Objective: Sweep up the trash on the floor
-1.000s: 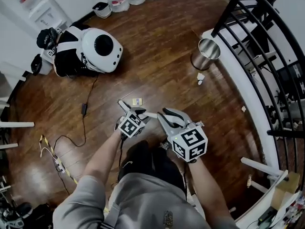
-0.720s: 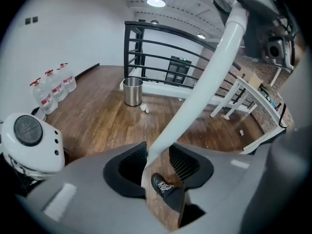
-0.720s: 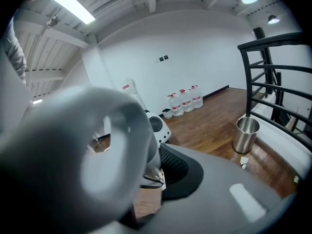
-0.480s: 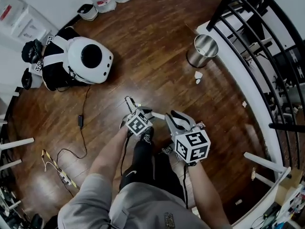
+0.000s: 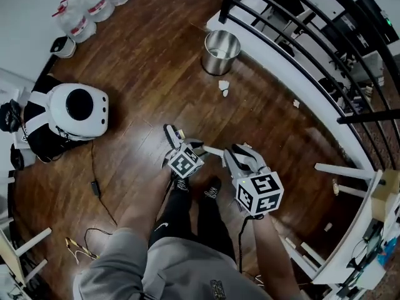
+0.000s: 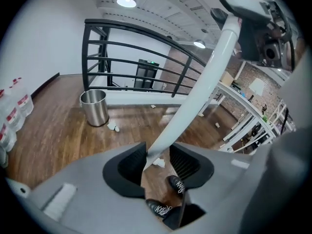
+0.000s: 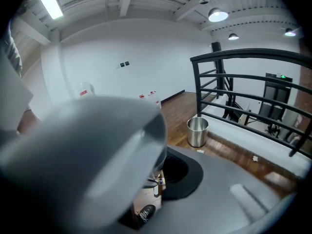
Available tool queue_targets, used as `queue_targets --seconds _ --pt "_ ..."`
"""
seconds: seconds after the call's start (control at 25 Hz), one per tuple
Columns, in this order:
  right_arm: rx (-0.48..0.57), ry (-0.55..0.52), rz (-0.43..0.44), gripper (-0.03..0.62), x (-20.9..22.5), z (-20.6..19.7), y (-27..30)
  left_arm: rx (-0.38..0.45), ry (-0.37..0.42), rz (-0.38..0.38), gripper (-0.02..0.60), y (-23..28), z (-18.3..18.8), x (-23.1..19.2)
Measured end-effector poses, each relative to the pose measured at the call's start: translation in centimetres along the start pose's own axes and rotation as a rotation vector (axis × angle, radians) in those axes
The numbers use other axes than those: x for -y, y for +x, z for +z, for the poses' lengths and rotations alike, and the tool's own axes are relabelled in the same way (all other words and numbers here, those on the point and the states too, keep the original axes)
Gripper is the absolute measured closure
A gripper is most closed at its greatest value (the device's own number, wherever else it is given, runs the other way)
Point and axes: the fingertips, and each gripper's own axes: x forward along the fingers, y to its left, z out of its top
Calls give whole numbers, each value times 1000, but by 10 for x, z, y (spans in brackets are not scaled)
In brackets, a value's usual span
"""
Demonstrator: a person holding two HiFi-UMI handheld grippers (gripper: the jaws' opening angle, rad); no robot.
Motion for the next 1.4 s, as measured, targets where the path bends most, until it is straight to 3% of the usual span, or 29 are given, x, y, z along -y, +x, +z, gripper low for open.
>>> queue_targets --seconds 0.52,0.8,1.12,1.24,1.4 --pt "74 142 -333 508 147 -11 -122 6 218 -235 425 120 128 116" --pt "92 176 -429 508 203 -32 -181 7 289 -297 425 172 167 181" --pt "186 191 -400 507 239 -26 -224 -21 357 -294 428 187 206 211" --pt "231 183 -382 508 240 -5 -224 -17 374 -274 428 177 224 197" --pt "275 207 -374 507 251 31 -200 -26 429 -247 428 164 255 148"
